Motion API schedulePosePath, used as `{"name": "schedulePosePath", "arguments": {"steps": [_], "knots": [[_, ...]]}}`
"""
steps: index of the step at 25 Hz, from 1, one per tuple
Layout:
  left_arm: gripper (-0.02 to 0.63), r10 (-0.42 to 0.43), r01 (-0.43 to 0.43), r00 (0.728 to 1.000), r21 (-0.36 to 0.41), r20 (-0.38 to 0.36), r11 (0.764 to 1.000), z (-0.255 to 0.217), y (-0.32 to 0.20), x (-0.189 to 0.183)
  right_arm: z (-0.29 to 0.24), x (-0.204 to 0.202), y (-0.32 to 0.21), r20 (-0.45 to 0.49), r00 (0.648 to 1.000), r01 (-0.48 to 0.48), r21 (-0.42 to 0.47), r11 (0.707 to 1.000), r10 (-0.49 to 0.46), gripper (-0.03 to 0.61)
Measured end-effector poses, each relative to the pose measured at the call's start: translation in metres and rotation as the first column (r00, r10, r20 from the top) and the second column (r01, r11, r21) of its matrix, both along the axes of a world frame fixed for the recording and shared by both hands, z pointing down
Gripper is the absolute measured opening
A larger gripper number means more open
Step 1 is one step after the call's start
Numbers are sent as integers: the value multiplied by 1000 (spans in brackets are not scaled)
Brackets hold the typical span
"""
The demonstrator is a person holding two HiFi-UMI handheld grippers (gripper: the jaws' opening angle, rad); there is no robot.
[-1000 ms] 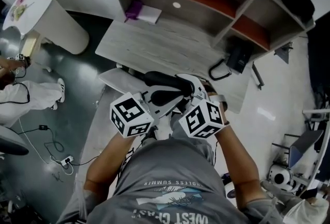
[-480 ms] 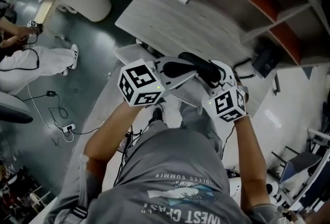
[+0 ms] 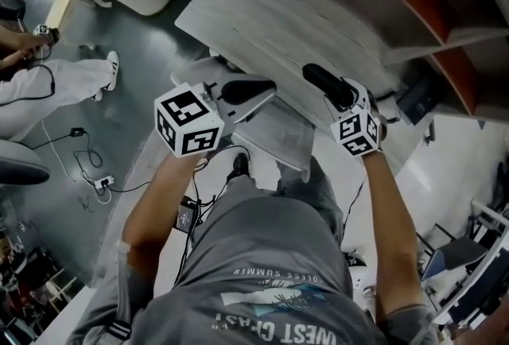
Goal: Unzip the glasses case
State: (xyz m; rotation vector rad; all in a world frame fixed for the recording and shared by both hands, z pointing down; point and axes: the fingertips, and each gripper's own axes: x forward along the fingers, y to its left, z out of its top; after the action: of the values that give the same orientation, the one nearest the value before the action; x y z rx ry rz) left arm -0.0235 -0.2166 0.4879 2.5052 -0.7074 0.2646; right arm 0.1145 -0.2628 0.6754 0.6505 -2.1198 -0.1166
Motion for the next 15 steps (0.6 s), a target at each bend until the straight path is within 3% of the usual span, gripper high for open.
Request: {"name": "schedulePosePath", "arguments": {"steps": [7,12,15], "knots": [[2,-50,51,999,-49,9,998,22,-12,-16,55,15,-34,-111,994,-3,32,999,6,259],[2,-69,70,998,-71,12,995,29,-15,-22,72,19,-41,-231,971,93,109,990,-66,264],[2,-71,72,997,-67,11,995,28,-14,-26,77,16,-35,-266,957,147,99,984,-116,266]]}}
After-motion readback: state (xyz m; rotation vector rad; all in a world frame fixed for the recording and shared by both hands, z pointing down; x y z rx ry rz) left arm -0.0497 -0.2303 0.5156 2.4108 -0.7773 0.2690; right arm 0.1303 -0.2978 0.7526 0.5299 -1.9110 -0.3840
